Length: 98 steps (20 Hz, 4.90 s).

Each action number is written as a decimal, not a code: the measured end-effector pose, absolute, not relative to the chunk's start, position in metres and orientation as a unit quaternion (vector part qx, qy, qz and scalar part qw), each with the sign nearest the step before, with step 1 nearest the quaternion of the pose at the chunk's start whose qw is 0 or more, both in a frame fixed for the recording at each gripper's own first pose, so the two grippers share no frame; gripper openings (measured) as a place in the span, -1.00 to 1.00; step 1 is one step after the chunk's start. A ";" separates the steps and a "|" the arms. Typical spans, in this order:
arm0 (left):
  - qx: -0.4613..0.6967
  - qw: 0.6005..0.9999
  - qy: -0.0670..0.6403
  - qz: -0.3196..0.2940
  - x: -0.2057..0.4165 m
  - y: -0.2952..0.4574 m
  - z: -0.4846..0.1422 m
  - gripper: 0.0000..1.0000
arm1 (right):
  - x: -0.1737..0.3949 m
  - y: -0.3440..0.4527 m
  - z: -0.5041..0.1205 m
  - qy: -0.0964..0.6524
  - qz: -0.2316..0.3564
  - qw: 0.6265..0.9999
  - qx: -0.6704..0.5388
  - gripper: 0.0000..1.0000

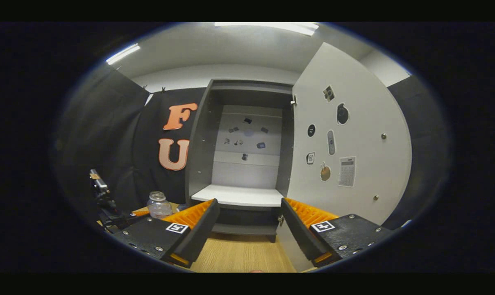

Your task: Open the cabinet door with the right hand, grasp the bottle in the cabinet with the left hand and place it on the coaster, then close the cabinet door with the right hand.

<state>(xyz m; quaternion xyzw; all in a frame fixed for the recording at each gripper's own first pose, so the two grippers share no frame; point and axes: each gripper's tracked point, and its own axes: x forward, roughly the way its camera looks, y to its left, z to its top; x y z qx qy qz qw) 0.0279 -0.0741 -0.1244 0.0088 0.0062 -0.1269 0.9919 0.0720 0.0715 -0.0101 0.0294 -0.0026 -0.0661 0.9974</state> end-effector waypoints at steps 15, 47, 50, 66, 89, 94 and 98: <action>-0.003 0.992 0.050 -0.113 0.010 -0.032 -0.261 0.62 | 0.082 0.113 -0.049 0.030 -0.085 0.996 0.019 0.86; -0.013 0.991 0.081 -0.104 0.020 -0.041 -0.314 0.74 | 0.087 0.137 -0.085 0.092 -0.044 0.995 -0.001 0.87; -0.009 0.991 0.086 -0.104 0.023 -0.039 -0.316 0.77 | 0.086 0.140 -0.087 0.096 -0.039 0.995 0.005 0.86; 0.007 0.992 0.041 -0.116 0.053 -0.045 -0.238 0.92 | 0.072 0.128 -0.061 0.072 -0.053 0.996 0.014 0.87; 0.013 0.989 0.015 -0.149 0.017 -0.117 -0.063 0.90 | -0.039 -0.008 -0.034 0.057 -0.181 0.979 0.072 0.87; 0.007 0.991 0.013 -0.134 0.012 -0.126 -0.035 0.90 | -0.061 -0.057 -0.028 0.048 -0.215 0.974 0.059 0.87; 0.009 0.993 0.006 -0.118 0.011 -0.129 -0.016 0.91 | -0.067 -0.107 -0.029 0.049 -0.243 0.968 0.044 0.87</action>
